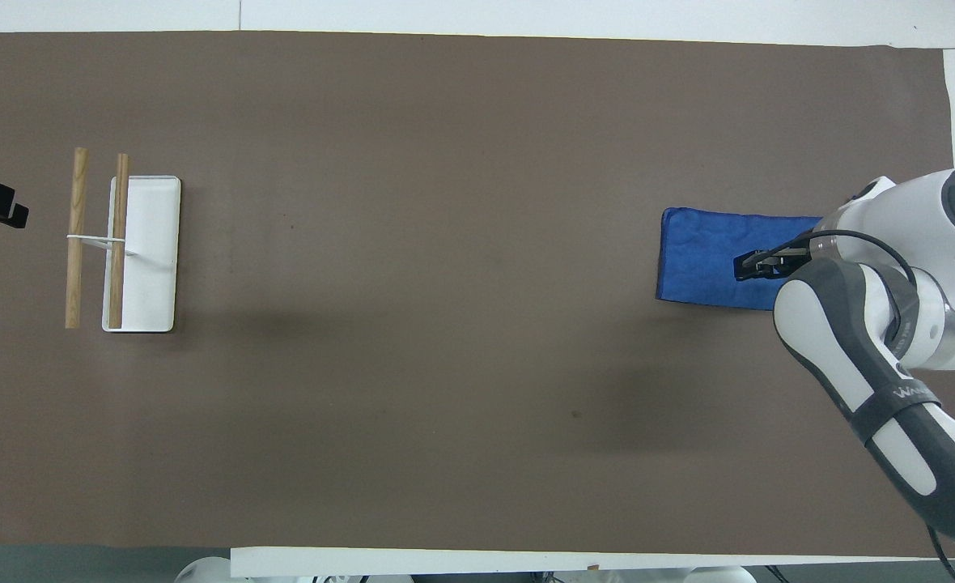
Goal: Right arm passes towel to left arm to hang
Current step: 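Grasp the blue towel edge with the right gripper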
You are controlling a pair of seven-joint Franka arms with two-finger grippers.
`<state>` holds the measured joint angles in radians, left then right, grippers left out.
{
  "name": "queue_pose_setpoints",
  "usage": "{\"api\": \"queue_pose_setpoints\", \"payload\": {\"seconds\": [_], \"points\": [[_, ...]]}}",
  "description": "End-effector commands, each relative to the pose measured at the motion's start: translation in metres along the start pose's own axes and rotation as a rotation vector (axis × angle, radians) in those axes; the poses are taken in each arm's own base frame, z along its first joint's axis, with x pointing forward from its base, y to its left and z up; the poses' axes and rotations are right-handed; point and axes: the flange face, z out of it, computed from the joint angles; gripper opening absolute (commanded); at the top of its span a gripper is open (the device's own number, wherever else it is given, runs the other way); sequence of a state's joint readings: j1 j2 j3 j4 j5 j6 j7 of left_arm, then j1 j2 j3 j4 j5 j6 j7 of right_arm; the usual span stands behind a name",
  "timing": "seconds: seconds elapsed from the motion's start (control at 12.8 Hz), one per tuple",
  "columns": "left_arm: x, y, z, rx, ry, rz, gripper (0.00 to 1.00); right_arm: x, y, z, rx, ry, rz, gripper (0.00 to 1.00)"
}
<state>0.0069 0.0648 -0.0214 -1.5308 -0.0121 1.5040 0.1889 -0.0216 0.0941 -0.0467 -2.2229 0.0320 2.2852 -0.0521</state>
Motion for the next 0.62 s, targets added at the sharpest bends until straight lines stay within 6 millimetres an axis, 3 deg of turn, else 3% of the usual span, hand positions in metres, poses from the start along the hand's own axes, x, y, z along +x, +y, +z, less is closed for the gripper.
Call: {"api": "queue_pose_setpoints", "payload": {"seconds": [0.0,0.23,0.54], "points": [[-0.006,0.001,-0.005,0.004,0.010,0.013,1.00,-0.009,0.009,0.021,0.012,0.009,0.004,0.85],[-0.007,0.000,-0.004,0.003,0.007,0.011,1.00,-0.014,0.012,0.029,0.013,-0.007,0.006,0.84],[-0.007,-0.002,-0.004,0.003,0.005,0.008,1.00,-0.020,0.014,0.037,0.014,-0.023,0.012,0.75]]}}
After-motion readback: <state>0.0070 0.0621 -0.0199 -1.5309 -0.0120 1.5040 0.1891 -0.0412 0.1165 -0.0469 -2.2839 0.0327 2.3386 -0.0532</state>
